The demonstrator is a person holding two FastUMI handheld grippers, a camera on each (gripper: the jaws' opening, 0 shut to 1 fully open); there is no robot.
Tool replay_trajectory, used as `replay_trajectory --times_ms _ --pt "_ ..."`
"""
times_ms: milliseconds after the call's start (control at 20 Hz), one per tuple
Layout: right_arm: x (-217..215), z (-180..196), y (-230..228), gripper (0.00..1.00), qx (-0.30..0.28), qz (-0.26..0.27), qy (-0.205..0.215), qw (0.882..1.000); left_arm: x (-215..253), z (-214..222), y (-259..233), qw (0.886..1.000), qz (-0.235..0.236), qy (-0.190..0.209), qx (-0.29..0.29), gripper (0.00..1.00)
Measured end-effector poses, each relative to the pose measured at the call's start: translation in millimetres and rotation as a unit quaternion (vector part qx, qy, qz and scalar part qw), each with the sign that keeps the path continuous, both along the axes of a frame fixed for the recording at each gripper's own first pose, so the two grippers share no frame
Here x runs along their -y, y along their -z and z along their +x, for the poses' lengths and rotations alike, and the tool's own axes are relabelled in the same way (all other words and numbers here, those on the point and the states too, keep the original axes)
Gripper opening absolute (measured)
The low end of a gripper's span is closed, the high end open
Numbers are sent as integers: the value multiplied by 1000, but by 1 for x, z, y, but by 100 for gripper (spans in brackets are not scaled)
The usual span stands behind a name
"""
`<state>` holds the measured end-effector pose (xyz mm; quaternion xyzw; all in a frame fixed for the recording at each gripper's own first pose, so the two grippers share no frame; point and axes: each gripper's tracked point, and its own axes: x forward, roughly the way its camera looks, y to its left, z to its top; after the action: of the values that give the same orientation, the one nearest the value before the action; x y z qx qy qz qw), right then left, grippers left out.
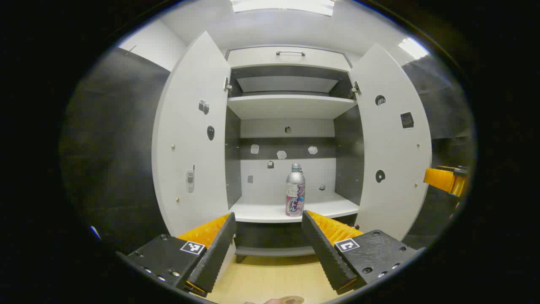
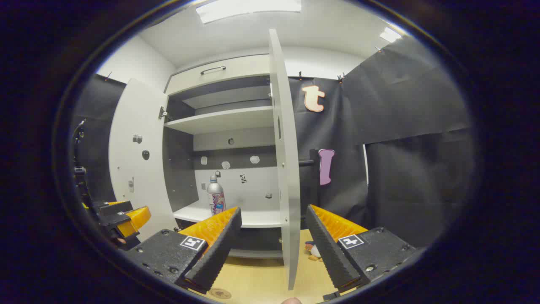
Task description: Grasp the bottle in the cabinet with the left hand and place it on the coaster, then close the right door with the right hand and the left door with the left hand.
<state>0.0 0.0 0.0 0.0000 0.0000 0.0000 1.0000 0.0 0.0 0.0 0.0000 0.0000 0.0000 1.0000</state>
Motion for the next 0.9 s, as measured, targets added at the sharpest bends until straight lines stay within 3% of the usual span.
replay_trajectory --times_ms 300,900 --pt "7 -9 5 100 -14 -5 18 1000 -10 -4 -3 1000 1 -7 -2 97" --pt "9 -15 12 98 -24 -8 10 1000 5 5 5 1000 -1 4 -17 96"
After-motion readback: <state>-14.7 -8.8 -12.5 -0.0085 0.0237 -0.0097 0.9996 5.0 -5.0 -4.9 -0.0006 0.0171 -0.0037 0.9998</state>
